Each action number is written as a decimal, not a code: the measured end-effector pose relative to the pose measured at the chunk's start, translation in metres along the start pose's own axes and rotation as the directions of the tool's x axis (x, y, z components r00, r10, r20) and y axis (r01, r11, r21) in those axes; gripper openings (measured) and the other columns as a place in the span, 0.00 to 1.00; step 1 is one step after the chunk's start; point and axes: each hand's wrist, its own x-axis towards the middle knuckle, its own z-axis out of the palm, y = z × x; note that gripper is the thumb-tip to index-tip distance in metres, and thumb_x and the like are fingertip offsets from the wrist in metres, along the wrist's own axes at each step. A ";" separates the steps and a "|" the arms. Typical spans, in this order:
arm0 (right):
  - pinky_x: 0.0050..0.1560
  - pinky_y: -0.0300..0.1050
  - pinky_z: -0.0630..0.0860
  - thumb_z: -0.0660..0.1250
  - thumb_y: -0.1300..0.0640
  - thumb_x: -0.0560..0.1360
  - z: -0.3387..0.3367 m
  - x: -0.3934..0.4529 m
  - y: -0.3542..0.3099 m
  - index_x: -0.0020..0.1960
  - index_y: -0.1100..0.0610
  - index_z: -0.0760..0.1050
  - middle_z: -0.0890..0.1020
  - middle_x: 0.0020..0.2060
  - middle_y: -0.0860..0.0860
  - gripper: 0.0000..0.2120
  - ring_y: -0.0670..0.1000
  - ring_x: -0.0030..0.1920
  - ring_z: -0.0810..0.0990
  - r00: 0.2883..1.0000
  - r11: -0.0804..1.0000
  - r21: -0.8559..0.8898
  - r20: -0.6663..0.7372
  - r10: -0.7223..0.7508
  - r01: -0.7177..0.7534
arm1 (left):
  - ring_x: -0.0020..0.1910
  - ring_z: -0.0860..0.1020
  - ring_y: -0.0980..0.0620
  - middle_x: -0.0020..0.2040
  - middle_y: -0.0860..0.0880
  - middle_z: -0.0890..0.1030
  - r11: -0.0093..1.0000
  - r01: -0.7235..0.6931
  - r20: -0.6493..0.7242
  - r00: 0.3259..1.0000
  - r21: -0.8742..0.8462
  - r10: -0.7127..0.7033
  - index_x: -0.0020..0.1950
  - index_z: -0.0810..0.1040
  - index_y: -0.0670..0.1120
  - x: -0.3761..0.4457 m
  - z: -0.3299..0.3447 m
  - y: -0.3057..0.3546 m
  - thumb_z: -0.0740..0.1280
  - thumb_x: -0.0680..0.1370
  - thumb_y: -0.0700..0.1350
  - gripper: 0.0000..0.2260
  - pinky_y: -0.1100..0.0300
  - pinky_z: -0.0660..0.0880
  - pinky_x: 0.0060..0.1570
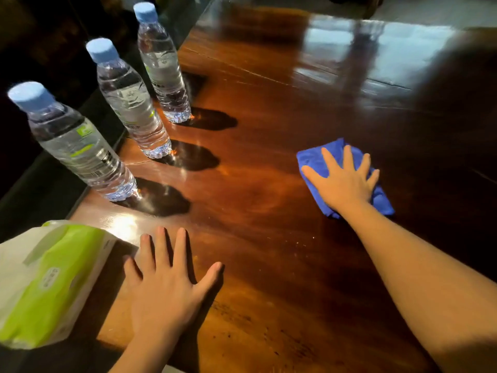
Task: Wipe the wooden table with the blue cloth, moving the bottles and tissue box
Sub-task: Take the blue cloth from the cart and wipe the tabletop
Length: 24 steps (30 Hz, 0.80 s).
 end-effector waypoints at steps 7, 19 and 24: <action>0.71 0.71 0.42 0.41 0.21 0.66 -0.004 -0.012 0.043 0.75 0.35 0.51 0.50 0.79 0.51 0.40 0.65 0.76 0.43 0.974 0.975 0.006 -0.019 0.224 -0.224 | 0.77 0.56 0.38 0.78 0.41 0.61 1.000 0.002 0.017 1.000 -0.007 -0.002 0.76 0.60 0.52 0.000 0.000 0.000 0.42 0.71 0.74 0.40 0.35 0.56 0.69; 0.68 0.73 0.38 0.47 0.28 0.71 0.018 -0.070 -0.133 0.73 0.36 0.58 0.55 0.78 0.51 0.32 0.69 0.75 0.44 0.979 0.977 0.067 -0.031 -0.202 0.203 | 0.78 0.51 0.39 0.79 0.42 0.56 0.999 0.008 0.024 1.000 -0.036 -0.008 0.78 0.55 0.53 -0.002 -0.003 0.001 0.39 0.72 0.70 0.38 0.36 0.53 0.72; 0.70 0.71 0.40 0.50 0.32 0.74 0.026 -0.137 -0.126 0.73 0.36 0.61 0.58 0.77 0.52 0.28 0.67 0.76 0.45 0.850 0.849 0.055 -0.029 -0.525 0.526 | 0.78 0.50 0.39 0.79 0.42 0.55 0.997 0.014 0.012 1.000 -0.075 -0.013 0.78 0.54 0.53 -0.004 -0.004 0.002 0.39 0.73 0.65 0.35 0.35 0.52 0.72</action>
